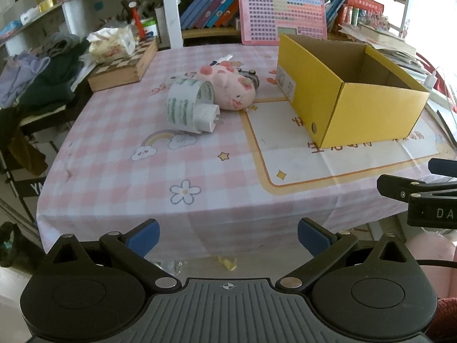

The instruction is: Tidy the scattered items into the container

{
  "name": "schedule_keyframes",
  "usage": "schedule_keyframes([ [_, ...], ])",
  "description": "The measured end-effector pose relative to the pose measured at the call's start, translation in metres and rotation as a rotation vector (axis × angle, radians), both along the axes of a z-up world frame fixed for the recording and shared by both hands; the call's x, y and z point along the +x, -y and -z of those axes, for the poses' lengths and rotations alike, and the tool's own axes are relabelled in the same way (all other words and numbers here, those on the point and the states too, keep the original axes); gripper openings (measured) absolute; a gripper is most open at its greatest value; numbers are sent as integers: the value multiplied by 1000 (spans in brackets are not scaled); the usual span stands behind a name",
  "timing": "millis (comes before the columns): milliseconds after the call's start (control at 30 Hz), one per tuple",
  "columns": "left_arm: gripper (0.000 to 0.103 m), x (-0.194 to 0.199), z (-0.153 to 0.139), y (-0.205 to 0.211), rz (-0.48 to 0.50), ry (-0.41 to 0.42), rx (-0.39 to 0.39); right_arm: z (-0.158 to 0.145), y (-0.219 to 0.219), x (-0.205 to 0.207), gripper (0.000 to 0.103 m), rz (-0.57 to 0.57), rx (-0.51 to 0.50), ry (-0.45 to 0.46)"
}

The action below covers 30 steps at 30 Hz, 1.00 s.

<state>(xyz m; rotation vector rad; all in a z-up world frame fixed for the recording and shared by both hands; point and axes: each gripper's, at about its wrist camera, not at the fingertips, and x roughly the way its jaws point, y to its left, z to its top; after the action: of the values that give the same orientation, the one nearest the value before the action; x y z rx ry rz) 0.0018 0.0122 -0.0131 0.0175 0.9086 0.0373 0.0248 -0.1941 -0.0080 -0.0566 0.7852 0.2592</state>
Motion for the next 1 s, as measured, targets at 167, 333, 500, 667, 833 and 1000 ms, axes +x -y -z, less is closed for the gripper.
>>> schedule_keyframes([
  [167, 103, -1, -3, 4, 10, 8, 34, 1, 2, 1, 103, -2, 25, -7],
  [333, 103, -1, -2, 3, 6, 4, 34, 4, 1, 2, 103, -2, 25, -20],
  [500, 103, 0, -1, 1, 5, 0, 14, 4, 0, 3, 103, 2, 14, -22],
  [667, 103, 1, -2, -2, 15, 4, -16, 2, 0, 2, 103, 4, 8, -11],
  [833, 103, 0, -4, -4, 26, 25, -30, -4, 1, -2, 103, -52, 96, 12],
  [1000, 103, -3, -6, -7, 30, 44, -17, -8, -10, -3, 103, -74, 80, 29],
])
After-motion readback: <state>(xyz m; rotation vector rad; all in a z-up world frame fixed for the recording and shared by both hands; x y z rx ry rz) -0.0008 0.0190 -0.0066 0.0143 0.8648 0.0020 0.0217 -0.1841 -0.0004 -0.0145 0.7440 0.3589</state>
